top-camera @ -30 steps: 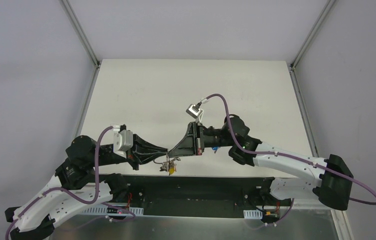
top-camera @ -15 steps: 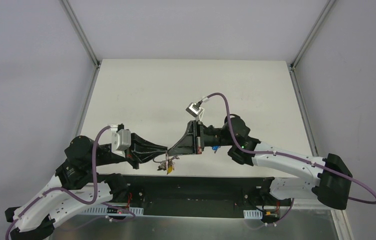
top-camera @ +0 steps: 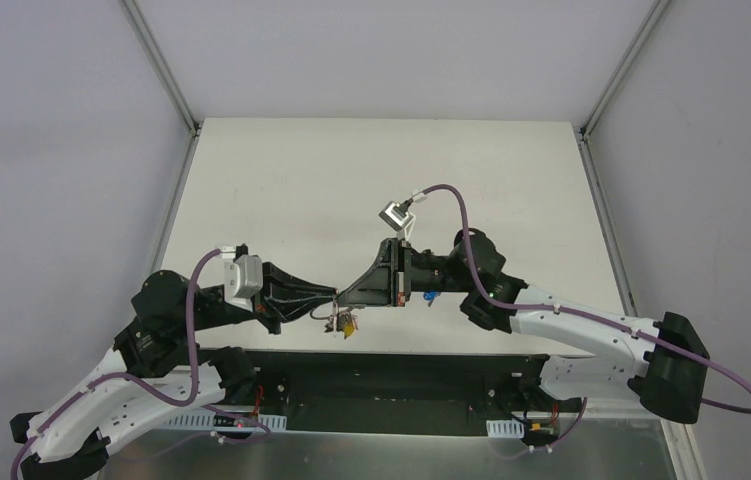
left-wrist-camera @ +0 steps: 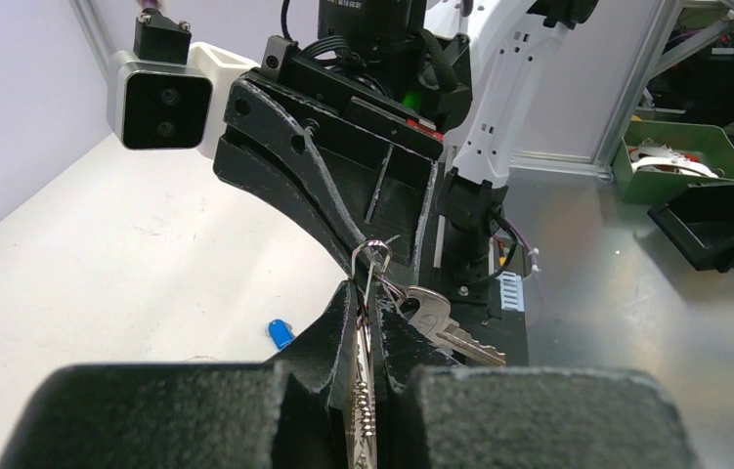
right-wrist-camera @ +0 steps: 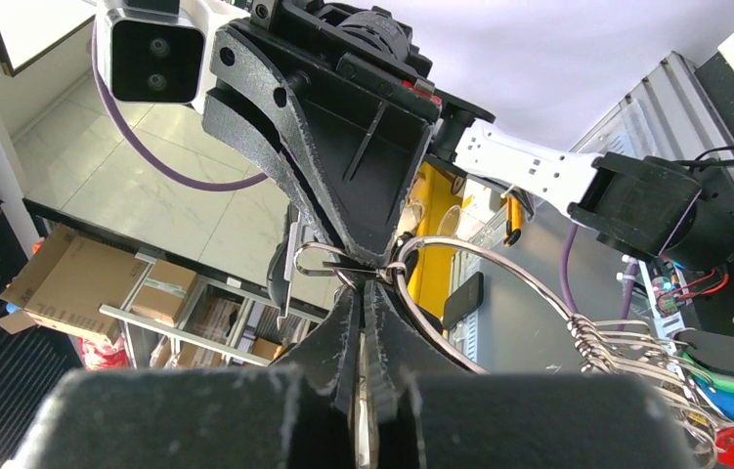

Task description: Put the keys on the keyring

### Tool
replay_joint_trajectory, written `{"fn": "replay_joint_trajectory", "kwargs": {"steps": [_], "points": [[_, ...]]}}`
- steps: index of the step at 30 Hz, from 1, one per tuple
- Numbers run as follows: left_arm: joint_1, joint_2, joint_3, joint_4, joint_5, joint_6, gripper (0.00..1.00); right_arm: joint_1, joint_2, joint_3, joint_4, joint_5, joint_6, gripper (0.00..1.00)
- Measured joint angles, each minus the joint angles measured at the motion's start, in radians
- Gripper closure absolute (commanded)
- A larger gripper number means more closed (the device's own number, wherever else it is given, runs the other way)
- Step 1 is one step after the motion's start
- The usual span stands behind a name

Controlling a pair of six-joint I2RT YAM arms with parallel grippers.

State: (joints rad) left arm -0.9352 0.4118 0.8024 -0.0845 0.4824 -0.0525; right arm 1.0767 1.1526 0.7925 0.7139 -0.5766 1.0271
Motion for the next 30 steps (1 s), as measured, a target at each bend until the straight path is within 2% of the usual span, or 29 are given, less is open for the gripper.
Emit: {"fn": "replay_joint_trajectory", "kwargs": {"steps": [16, 30], "points": [[0.000, 0.004, 0.003, 0.032, -0.062, 0.001, 1.00, 0.005, -0.013, 0.074, -0.111, 0.045, -0.093, 1.00], [0.000, 0.006, 0.020, 0.089, -0.075, 0.000, 1.00, 0.022, -0.013, 0.204, -0.250, 0.061, -0.180, 1.00]]}}
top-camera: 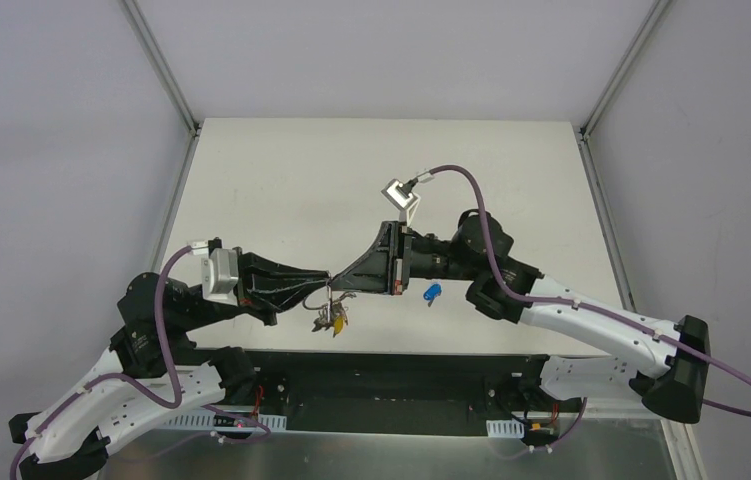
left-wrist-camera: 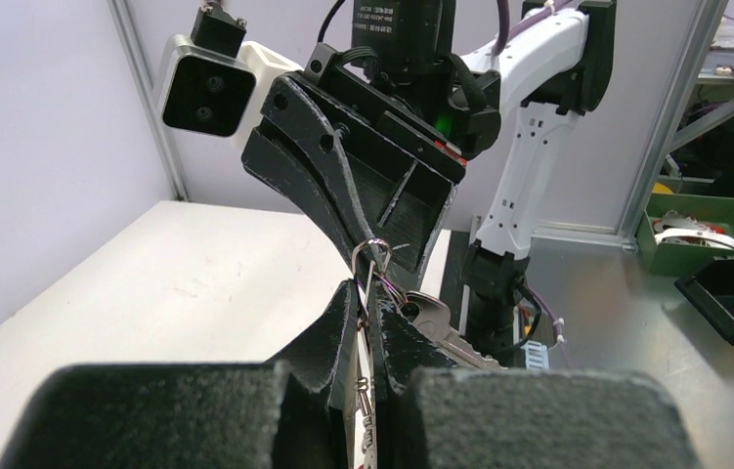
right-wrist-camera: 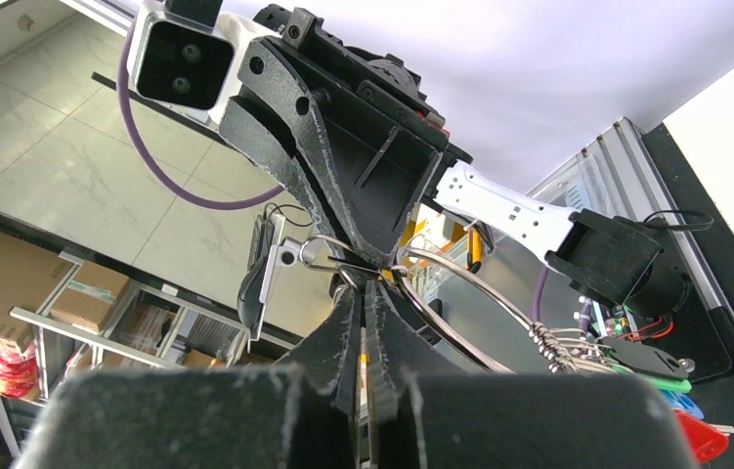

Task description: Put the keys on the keyring

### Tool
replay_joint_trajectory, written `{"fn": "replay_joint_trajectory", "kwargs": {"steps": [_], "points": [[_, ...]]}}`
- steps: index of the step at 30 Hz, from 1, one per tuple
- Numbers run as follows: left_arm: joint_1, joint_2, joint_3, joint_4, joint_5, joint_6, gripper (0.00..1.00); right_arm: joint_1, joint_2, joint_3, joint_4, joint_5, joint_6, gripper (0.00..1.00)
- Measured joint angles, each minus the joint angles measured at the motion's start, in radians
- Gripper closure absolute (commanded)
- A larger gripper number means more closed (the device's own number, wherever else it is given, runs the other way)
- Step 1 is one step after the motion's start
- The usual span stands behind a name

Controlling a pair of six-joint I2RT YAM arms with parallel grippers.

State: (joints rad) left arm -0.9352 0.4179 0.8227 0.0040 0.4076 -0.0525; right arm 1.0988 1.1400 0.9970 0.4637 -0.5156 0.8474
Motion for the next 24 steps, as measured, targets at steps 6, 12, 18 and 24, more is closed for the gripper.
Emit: {"fn": "replay_joint_trajectory", "kwargs": {"steps": [6, 12, 18, 24], "points": [[0.000, 0.000, 0.003, 0.022, -0.006, -0.001, 1.00, 0.008, 0.008, 0.059, -0.061, 0.000, -0.035, 1.00], [-0.001, 0.001, 0.008, 0.026, -0.026, -0.002, 1.00, 0.019, 0.012, 0.105, -0.128, 0.019, -0.080, 1.00], [-0.001, 0.001, 0.011, 0.000, -0.070, -0.002, 1.00, 0.030, 0.010, 0.126, -0.196, 0.062, -0.121, 1.00], [-0.002, 0.001, 0.011, -0.028, -0.099, -0.002, 1.00, 0.047, 0.003, 0.142, -0.262, 0.110, -0.152, 1.00]]}}
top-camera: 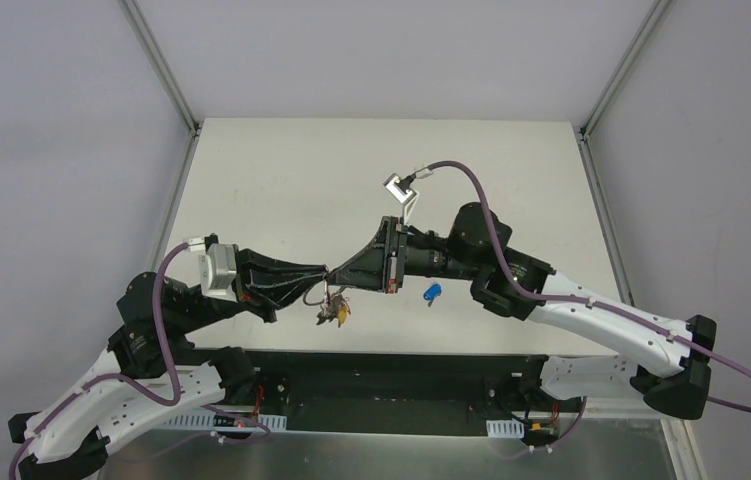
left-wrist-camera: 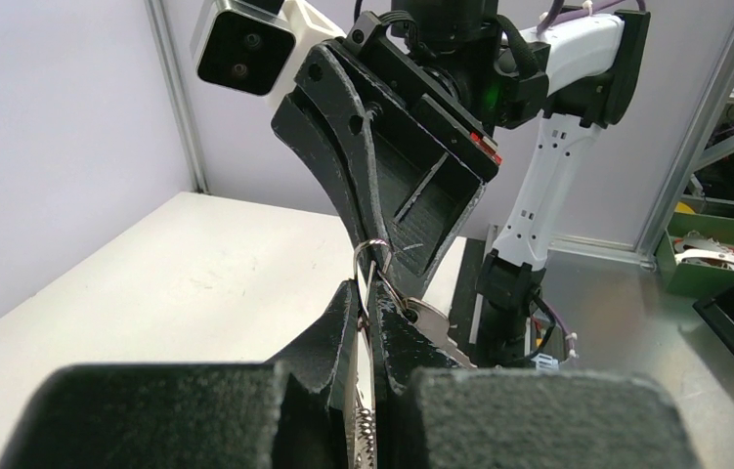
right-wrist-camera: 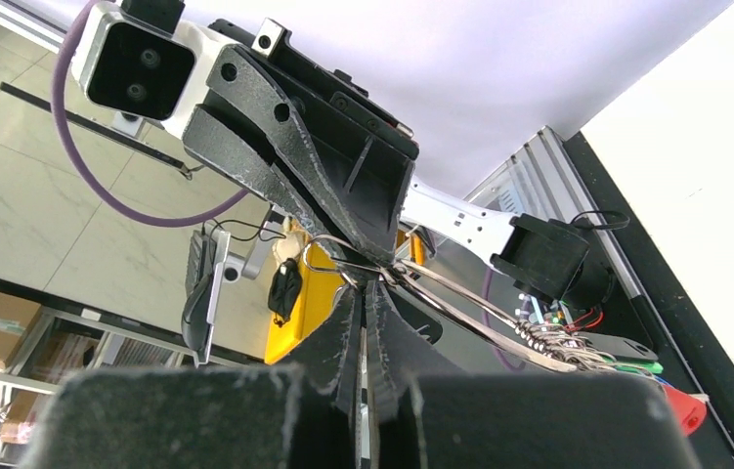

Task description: Put the keys on the keyring

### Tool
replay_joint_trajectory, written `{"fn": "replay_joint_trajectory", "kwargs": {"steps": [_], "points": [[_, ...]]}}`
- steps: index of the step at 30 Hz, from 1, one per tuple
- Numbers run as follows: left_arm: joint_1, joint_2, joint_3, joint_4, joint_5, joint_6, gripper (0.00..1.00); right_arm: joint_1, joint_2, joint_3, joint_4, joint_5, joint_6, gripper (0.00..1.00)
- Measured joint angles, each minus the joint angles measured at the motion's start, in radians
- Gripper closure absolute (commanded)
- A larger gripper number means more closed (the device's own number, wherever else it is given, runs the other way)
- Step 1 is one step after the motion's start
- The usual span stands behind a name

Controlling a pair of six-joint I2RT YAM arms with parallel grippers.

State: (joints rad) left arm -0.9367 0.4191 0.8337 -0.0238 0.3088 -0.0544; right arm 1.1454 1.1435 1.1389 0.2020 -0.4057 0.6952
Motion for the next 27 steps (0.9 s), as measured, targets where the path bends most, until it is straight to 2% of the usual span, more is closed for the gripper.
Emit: {"fn": "replay_joint_trajectory", "kwargs": {"steps": [27], "points": [[-0.013, -0.003, -0.001, -0.045, -0.068, 0.000, 1.00, 0.105, -0.003, 0.102, -0.241, 0.241, -0.087, 1.00]]}}
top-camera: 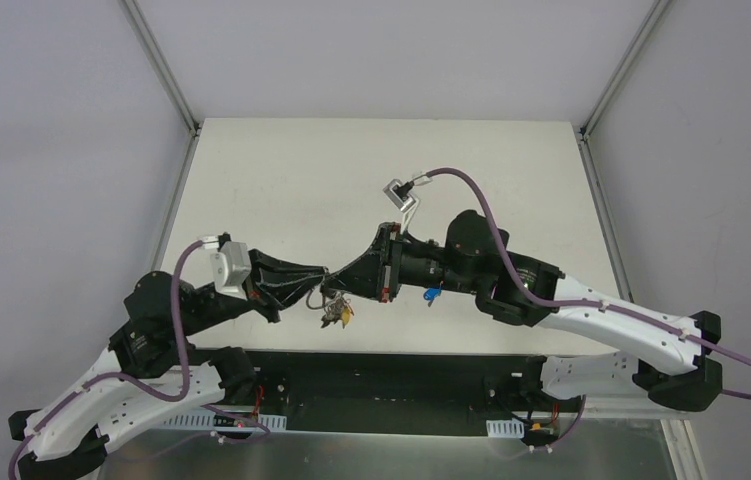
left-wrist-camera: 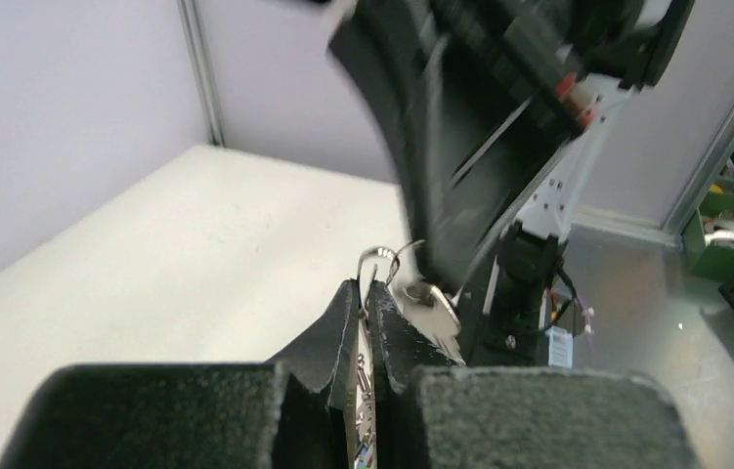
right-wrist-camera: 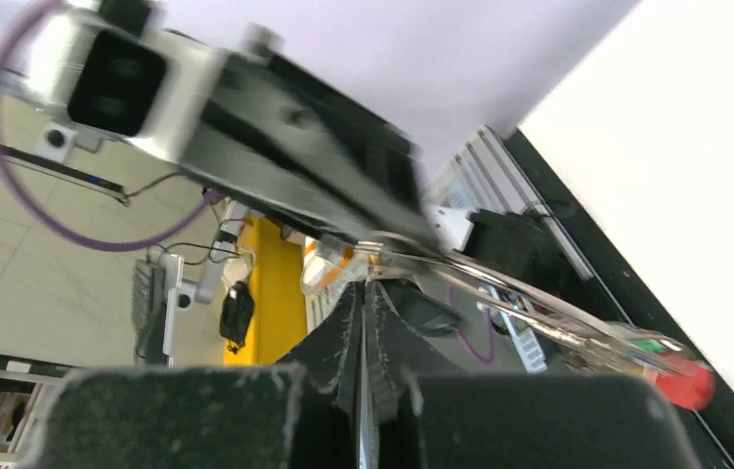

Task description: Put the keys on the keyring

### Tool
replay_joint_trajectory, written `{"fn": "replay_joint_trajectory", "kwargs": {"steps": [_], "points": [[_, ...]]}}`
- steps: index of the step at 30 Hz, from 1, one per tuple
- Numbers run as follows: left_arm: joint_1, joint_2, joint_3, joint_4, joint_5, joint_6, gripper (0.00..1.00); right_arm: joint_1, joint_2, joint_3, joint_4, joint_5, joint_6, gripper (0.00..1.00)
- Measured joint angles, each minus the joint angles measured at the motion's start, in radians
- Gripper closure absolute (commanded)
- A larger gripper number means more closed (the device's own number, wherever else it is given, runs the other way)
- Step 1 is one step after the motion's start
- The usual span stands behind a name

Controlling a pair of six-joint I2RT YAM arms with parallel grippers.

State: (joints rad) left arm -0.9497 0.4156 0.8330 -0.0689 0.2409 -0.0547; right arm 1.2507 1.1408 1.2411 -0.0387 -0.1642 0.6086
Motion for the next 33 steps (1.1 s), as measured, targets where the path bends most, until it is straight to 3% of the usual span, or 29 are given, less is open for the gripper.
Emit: {"fn": "replay_joint_trajectory", "kwargs": {"steps": [11, 33], "points": [[0.001, 0.070, -0.082, -0.222, -0.098, 0.027, 1.00, 0.092, -0.032, 0.094, 0.095, -0.082, 0.061, 1.00], [0.001, 0.092, -0.074, -0.219, -0.174, 0.032, 1.00, 0.096, -0.170, -0.027, 0.038, 0.011, 0.037, 1.00]]}}
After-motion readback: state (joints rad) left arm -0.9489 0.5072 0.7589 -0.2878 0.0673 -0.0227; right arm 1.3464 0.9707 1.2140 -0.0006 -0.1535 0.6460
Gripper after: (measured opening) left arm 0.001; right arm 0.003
